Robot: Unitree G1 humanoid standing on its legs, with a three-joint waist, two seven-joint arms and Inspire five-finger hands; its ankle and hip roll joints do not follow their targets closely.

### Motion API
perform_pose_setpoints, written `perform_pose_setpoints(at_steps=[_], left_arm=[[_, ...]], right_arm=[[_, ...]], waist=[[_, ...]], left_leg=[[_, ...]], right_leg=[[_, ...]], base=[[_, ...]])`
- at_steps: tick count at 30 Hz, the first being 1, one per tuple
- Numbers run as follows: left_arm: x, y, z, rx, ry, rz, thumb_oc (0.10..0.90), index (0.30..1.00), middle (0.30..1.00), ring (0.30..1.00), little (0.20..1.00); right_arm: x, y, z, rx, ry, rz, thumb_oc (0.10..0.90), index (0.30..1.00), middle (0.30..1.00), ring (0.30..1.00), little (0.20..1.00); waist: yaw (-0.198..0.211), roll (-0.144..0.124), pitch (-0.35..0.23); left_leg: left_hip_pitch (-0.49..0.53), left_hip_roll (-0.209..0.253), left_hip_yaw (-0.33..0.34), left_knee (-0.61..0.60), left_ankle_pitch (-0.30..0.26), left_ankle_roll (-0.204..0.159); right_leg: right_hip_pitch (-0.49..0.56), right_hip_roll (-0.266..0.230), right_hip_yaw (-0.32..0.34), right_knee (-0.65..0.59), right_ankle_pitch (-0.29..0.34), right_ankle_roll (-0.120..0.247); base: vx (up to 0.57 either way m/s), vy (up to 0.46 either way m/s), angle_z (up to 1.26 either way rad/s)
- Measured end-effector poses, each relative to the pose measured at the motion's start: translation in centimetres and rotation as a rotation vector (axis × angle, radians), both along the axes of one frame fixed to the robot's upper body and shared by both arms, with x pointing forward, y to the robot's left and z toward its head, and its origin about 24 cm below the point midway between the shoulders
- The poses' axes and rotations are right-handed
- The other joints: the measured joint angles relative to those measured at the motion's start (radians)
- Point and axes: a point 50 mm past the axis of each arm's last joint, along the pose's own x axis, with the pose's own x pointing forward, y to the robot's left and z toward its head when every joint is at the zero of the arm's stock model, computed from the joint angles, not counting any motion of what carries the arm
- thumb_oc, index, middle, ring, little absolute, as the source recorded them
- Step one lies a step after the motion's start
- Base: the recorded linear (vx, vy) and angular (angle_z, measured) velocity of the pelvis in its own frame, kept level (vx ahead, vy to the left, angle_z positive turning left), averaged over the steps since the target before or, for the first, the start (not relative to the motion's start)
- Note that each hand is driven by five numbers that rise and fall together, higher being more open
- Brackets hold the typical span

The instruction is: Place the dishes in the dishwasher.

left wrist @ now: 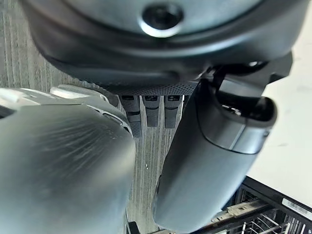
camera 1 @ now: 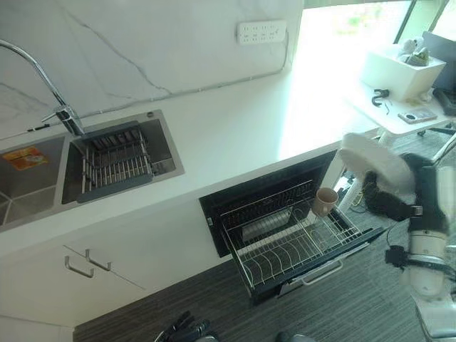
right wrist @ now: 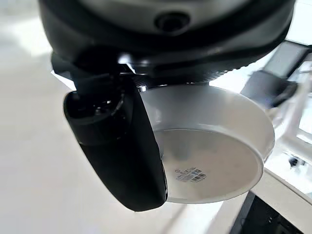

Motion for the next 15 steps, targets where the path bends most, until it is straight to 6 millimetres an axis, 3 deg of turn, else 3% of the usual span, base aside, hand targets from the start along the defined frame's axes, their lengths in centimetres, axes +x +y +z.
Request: perform_pose_setpoints(at_steps=[3, 5, 11, 15], left_arm=[[0.4, 0.0, 0.1, 0.005, -0.003, -0.027, 0.800, 0.900, 0.900, 0.900, 0.900], [0.8, 0.0, 0.2, 0.012, -0.008, -0.057, 0.800, 0.900, 0.900, 0.900, 0.900], [2.1, -0.3, 0.4, 0.042, -0.012, -0.181, 0.800, 0.900, 0.900, 0.900, 0.900], [2.4, -0.2, 0.3, 0.058, 0.007, -0.185, 0.800, 0.900, 0.900, 0.900, 0.900]], right_arm=[[0.1, 2.0, -1.1, -0.211, 0.031, 0.143, 0.400, 0.300, 0.300, 0.300, 0.300], [0.9, 1.8, -3.0, -0.300, 0.094, 0.152, 0.400, 0.300, 0.300, 0.300, 0.300], [2.4, 3.5, -8.0, -0.373, 0.252, 0.209, 0.400, 0.300, 0.300, 0.300, 0.300], [1.8, 2.8, -11.0, -0.425, 0.383, 0.185, 0.400, 0.300, 0.300, 0.300, 0.300]], waist=[[0.011, -0.008, -0.008], [0.034, -0.016, -0.018], [0.092, -0.013, -0.029], [0.117, -0.010, -0.029]], left_leg=[[-0.016, -0.023, -0.017, 0.009, -0.004, 0.012], [-0.031, -0.035, -0.022, 0.031, -0.017, 0.024], [-0.033, -0.057, -0.049, 0.047, -0.024, 0.031], [-0.036, -0.067, -0.070, 0.057, -0.031, 0.037]], right_leg=[[-0.002, -0.028, -0.017, 0.011, -0.005, 0.009], [-0.002, -0.040, -0.021, 0.016, -0.002, 0.008], [0.020, -0.063, -0.050, 0.011, -0.004, 0.019], [0.038, -0.073, -0.072, 0.007, -0.009, 0.027]], base=[[0.03, 0.043, 0.23], [0.04, 0.023, 0.13], [0.05, 0.023, 0.18], [0.05, 0.000, 0.16]])
